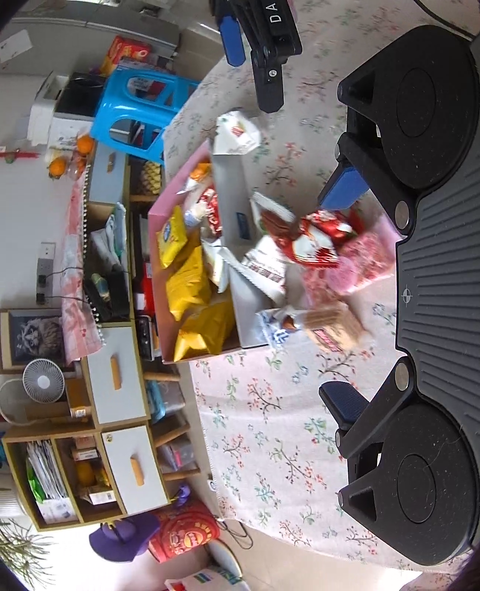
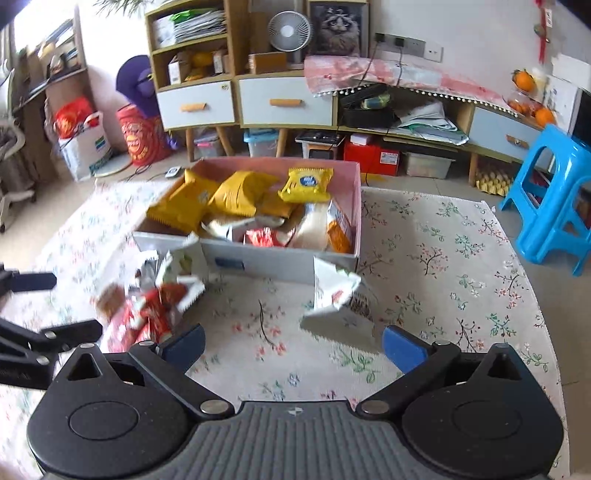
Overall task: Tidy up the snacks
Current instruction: 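Move the left tool toward the pink packet while the right tool moves toward the red candy packets, then grasp the pink packet with the left tool while the right tool approaches the red candy packets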
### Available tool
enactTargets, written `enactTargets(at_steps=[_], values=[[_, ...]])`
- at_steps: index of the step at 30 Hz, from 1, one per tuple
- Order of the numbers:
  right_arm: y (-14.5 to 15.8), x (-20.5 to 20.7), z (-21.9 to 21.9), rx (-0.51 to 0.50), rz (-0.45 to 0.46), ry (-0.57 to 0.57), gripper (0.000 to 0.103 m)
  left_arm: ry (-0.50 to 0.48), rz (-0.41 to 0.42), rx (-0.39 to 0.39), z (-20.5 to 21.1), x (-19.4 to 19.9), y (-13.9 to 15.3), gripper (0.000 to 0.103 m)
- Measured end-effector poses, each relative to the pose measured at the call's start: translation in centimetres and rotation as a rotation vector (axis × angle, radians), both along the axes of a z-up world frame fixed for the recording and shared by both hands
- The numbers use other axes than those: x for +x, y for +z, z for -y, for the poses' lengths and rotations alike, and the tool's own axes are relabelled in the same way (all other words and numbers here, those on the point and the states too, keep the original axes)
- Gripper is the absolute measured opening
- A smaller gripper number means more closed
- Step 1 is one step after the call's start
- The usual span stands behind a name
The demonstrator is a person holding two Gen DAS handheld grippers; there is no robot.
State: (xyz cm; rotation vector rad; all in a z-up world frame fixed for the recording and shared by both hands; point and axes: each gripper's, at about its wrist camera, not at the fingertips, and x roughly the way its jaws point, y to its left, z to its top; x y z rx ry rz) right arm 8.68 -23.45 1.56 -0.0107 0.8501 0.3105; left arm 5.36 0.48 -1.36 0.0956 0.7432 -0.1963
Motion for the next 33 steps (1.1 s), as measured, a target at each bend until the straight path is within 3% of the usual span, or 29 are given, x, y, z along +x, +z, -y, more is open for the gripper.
enactTargets(at_steps=[5,15,18,20,24,33], values=[[-0.8,-0.9,0.1,-0.007,0.003,0.004,0.093,-0.005,-0.004,0.006,-0.3,-0.9,-1.4,0.100],[-1.6,-1.5,-1.8,-0.047,0.028,0.061,0.093,-0.004,-0.068,-0.081,0.6,-0.1,-3.4,0.091],[-1.5,-1.5,-2.3,-0.050,0.027,0.074,0.093,-0.002,-0.084,-0.121,0.7,0.4,-3.6,0.074],[-1.4,-1.6,-2.6,-0.052,0.030,0.081,0.093,0.009,-0.097,-0.137,0.7,0.9,-3.9,0.054],[-1.3,-1.6,-2.9,-0.045,0.028,0.083,0.093,0.032,-0.119,-0.161,0.5,1.3,-4.2,0.036],[-1.6,-1.5,-4.0,-0.043,0.009,0.115,0.093,-0.008,-0.154,-0.134,-0.4,0.2,-3.9,0.030]])
